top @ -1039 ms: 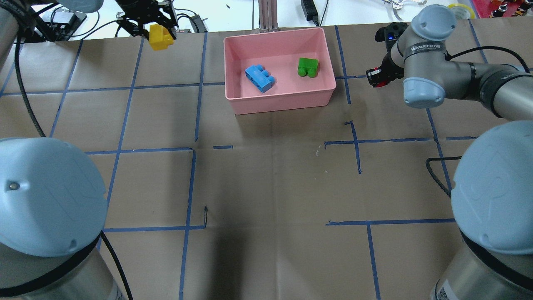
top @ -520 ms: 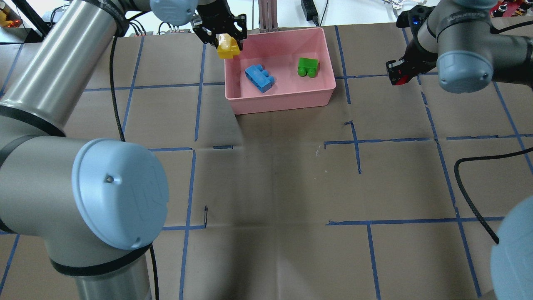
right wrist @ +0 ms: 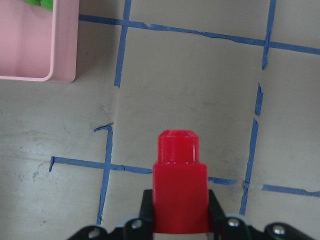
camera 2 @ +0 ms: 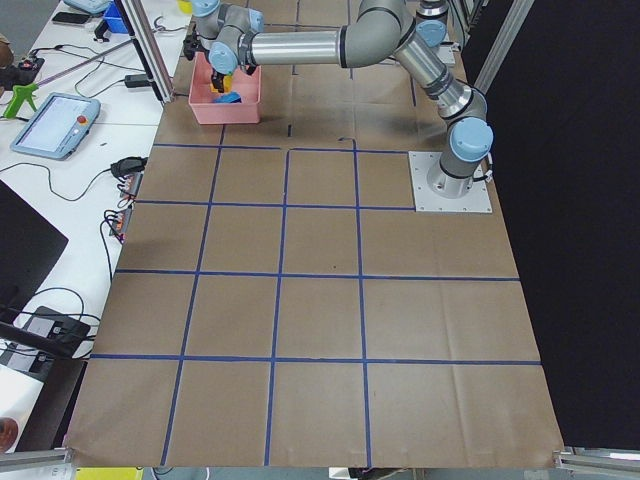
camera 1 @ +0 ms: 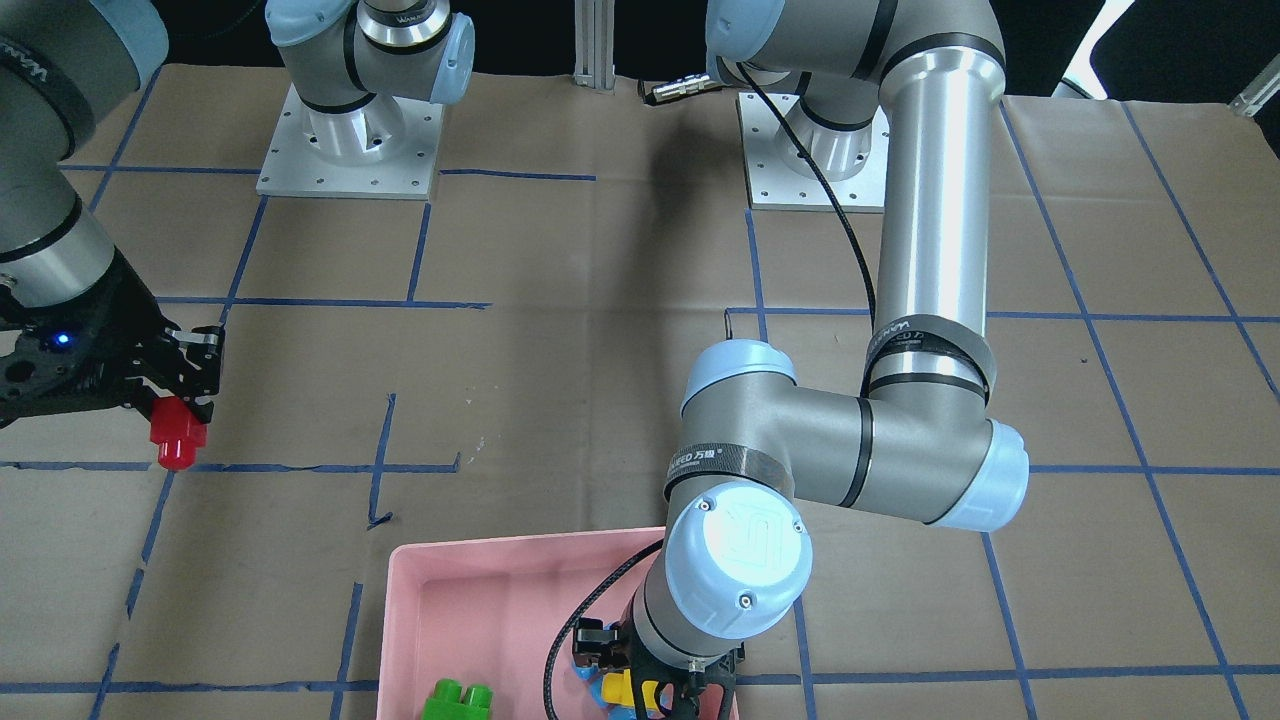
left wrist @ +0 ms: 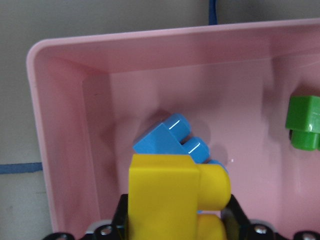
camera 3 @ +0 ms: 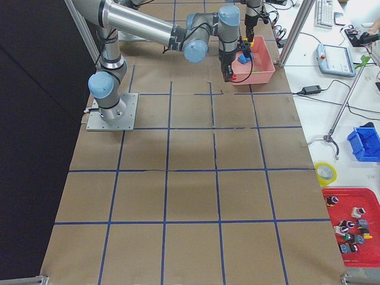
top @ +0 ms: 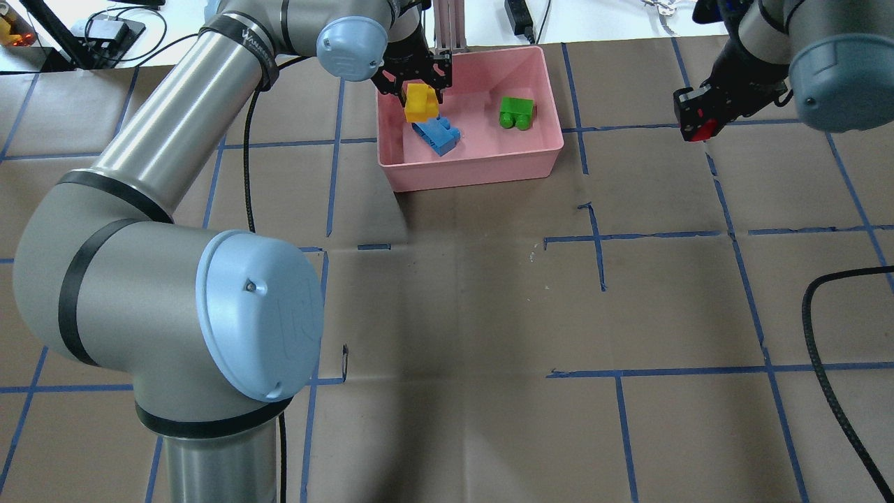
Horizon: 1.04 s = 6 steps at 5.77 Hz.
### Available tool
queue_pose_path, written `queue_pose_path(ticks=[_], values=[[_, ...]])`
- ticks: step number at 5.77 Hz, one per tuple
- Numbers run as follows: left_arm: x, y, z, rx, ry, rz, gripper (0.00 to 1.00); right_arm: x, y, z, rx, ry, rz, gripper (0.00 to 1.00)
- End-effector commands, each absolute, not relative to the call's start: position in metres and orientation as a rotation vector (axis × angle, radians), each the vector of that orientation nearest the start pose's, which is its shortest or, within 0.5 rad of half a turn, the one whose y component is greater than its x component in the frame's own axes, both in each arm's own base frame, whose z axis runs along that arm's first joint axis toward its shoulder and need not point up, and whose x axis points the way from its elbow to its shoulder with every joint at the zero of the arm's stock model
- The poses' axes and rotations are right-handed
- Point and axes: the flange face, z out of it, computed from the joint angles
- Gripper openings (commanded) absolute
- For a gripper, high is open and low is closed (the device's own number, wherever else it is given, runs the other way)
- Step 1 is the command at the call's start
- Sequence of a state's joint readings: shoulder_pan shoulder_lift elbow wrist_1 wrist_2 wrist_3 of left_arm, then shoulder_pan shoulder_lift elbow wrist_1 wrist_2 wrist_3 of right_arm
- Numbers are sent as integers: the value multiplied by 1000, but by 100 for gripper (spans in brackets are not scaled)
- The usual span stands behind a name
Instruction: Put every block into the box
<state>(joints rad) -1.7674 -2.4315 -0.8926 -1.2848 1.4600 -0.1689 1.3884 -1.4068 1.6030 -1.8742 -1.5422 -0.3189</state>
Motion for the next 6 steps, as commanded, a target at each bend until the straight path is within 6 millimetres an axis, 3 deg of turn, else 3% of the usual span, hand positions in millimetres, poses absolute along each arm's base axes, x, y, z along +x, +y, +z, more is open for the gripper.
queue_pose_path(ticks=[1,2,3,4,5,6], values=[[-299,-765,320,48,3270,-191,100,55,-578,438,-87,3115,-116,6],[-271,-749,374,14,3266,-171,100,97,-577,436,-62,3109,-140,6],[-214,-733,427,-57,3258,-114,100,135,-585,431,11,3094,-237,6],[-166,-711,454,-7,3251,-54,100,175,-592,418,82,3062,-289,7],[-126,-684,467,58,3248,-26,100,211,-618,402,78,2973,-369,7],[-109,-641,482,57,3239,-14,100,234,-644,375,33,2958,-395,7]])
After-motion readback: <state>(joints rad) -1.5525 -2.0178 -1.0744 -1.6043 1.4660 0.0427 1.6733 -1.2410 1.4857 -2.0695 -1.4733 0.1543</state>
